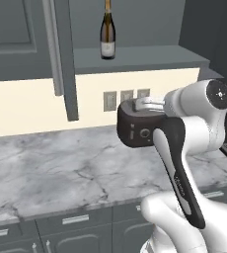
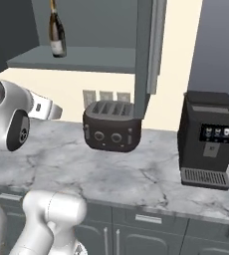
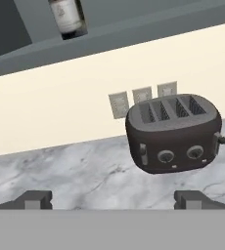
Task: Open the cabinet directly in front. Then move the wine and the cup to the dining counter with the jar on it.
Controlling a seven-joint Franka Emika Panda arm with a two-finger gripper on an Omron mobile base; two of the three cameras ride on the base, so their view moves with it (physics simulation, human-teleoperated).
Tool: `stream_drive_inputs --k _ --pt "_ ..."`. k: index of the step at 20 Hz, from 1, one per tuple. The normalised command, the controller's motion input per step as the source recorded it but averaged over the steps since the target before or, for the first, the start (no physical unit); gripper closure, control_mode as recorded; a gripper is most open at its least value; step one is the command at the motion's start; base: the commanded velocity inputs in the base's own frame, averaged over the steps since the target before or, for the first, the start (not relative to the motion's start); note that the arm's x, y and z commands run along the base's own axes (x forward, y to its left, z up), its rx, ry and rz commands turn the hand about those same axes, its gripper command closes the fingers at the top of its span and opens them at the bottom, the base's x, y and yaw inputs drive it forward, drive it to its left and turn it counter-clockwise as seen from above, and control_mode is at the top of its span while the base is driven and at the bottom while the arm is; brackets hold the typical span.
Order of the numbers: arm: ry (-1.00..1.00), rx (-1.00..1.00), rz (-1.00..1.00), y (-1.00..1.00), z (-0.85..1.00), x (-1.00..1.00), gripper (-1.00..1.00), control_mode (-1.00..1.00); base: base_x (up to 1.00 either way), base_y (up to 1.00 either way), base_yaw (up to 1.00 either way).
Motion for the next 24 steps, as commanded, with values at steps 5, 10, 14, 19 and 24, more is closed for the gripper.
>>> stream_drive_inputs --k 5,10,14,19,24 --pt "0.00 0.00 0.00 0.00 0.00 0.00 -1.00 1.00 0.47 0.00 -0.10" --pt "0.09 0.01 -0.06 0.00 0.60 0.03 -1.00 -1.00 0.11 0.00 -0.07" --pt "0.11 0.00 -0.01 0.00 1.00 0.00 -1.00 -1.00 0.00 0.00 0.00" --pt "0.00 0.00 0.09 -0.05 0.95 -0.11 -1.00 -1.00 0.00 0.00 0.00" --pt "-0.41 0.00 0.33 -0.33 0.32 -0.64 -1.00 -1.00 0.00 0.00 0.00"
